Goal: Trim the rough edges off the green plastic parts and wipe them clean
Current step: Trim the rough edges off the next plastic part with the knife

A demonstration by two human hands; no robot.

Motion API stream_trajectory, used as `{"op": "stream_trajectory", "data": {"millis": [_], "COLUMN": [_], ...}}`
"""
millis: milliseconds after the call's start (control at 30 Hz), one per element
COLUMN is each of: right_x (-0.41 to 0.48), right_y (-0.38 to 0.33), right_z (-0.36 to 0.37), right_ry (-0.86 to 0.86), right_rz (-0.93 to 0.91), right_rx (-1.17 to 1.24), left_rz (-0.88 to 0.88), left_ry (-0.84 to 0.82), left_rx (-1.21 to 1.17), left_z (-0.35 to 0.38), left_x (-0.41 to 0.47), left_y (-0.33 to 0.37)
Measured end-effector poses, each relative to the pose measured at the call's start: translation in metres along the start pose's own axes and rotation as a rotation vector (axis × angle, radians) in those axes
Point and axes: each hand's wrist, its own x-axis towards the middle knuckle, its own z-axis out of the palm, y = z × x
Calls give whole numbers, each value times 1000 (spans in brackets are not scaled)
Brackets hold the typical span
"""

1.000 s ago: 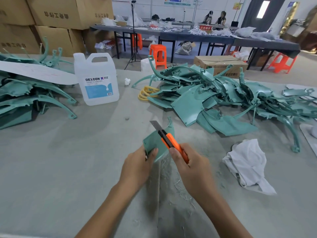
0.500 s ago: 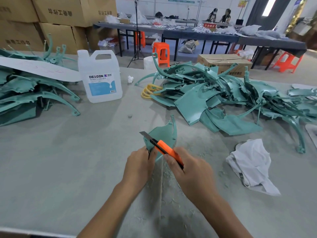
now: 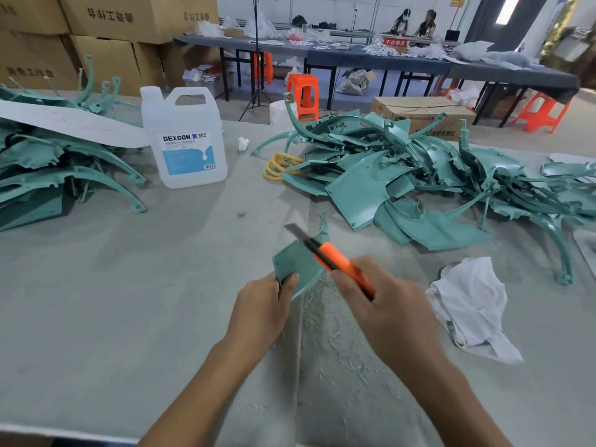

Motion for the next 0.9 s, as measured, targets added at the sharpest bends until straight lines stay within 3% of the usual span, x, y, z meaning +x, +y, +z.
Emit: {"op": "stream_trajectory", "data": {"millis": [67,233,400,533,667,733,900], "right_x": [-4,13,0,15,17,17,29], "right_y": [-5,18,0,15,19,17,-4], "right_z": [8,3,21,22,18,13,-14], "right_ry": [-47,-104,-80,-107,-47,-5,45], "right_rz": [-50,142,-25,128,157,181,146], "right_rx": [-25,-65,-17,-41,45,138,289], "left_rz": [6,6,8,-39,-69,-99,-60], "left_ry": [1,-17,-6,-43,-81,-120,-192], "left_rx": [19,-3,5,-46,-126,-276,-936], "left_z": [0,-1,-1,-3,-6,-9,-24], "left_x": [-2,-3,-2,1,2,2,-12], "left_y": [0,0,-1,-6,-10,-9,13]}}
